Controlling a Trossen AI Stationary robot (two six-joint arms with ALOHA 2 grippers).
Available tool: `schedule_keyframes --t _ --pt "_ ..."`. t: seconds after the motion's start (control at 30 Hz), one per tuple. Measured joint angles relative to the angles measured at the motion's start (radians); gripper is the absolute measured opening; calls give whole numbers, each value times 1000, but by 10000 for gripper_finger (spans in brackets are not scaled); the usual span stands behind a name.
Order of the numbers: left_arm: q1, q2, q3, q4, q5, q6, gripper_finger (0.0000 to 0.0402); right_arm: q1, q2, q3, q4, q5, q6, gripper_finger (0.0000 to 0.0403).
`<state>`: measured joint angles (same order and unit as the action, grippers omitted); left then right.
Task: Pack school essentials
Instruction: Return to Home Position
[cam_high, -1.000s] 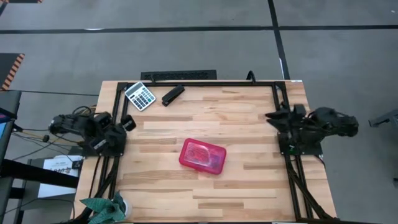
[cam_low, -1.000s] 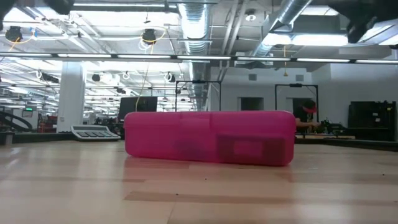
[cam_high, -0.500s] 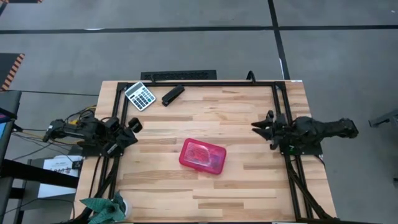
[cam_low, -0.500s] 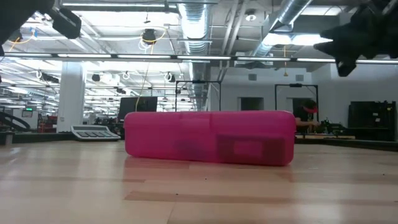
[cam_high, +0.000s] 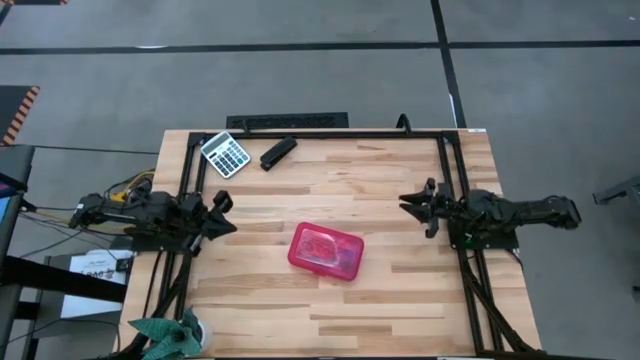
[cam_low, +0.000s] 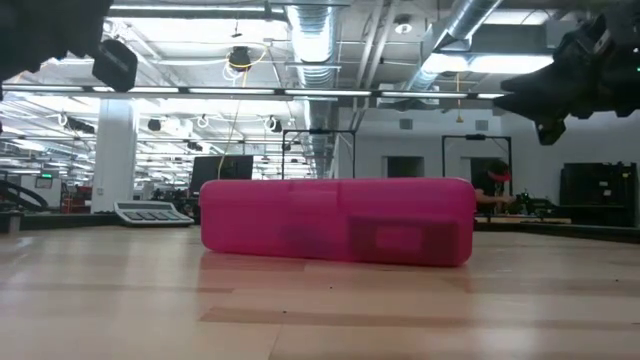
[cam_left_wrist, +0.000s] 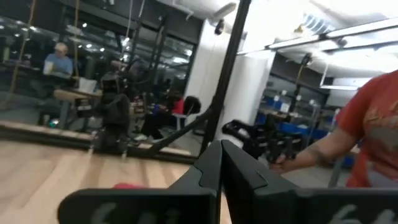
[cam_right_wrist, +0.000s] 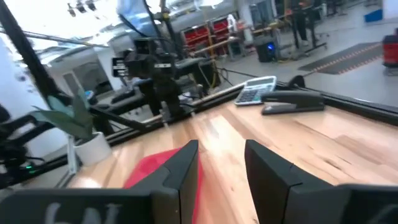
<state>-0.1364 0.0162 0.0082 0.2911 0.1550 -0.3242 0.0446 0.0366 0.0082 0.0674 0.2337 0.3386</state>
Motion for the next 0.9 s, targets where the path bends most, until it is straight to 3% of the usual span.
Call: schedule_keyframes --t 0.23,0.5,0.9 --pt "0 0 -1 -74 -18 14 0 -30 1 0 -7 1 1 140" --pt "0 0 -2 -183 -111 123 0 -33 2 -1 -14 1 1 140" --pt "0 1 -2 -258 -145 14 0 -33 2 -2 -14 1 3 140"
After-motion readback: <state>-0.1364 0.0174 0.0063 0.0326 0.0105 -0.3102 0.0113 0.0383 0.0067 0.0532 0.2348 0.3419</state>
